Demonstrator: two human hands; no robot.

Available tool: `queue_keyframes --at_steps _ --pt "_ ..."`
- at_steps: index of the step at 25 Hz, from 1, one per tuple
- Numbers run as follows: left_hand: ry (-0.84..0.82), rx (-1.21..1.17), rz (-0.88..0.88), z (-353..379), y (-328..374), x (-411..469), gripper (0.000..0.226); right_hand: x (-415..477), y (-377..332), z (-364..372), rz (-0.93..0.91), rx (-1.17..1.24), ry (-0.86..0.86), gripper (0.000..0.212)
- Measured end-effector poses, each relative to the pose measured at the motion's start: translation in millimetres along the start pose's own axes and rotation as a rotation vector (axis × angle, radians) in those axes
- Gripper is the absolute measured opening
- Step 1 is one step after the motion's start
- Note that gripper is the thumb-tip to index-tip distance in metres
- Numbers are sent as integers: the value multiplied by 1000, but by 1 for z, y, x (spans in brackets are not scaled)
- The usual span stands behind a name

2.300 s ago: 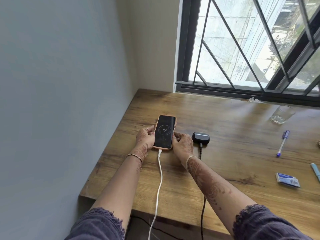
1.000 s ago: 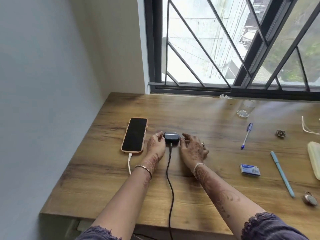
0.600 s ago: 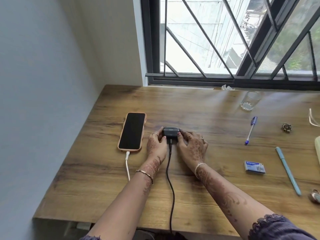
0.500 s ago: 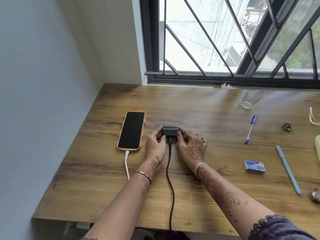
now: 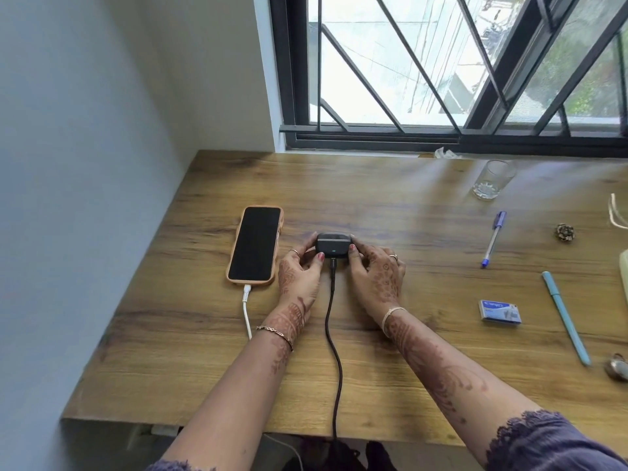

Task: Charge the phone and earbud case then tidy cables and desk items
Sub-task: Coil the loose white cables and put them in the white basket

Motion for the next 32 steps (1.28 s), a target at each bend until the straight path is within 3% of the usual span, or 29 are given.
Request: queue_keyframes --at_steps 32 --pt "-15 -42 -3 -4 1 1 39 -1 2 2 6 -2 -32 31"
Point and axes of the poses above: each hand's wrist, its own x-axis towards the middle knuckle, its own z-axis out of the palm, y = z × x, the point moved 6 cm from there along x, towards the middle knuckle, and after that the axes turned 10 degrees about x, right-handed, at the moved point
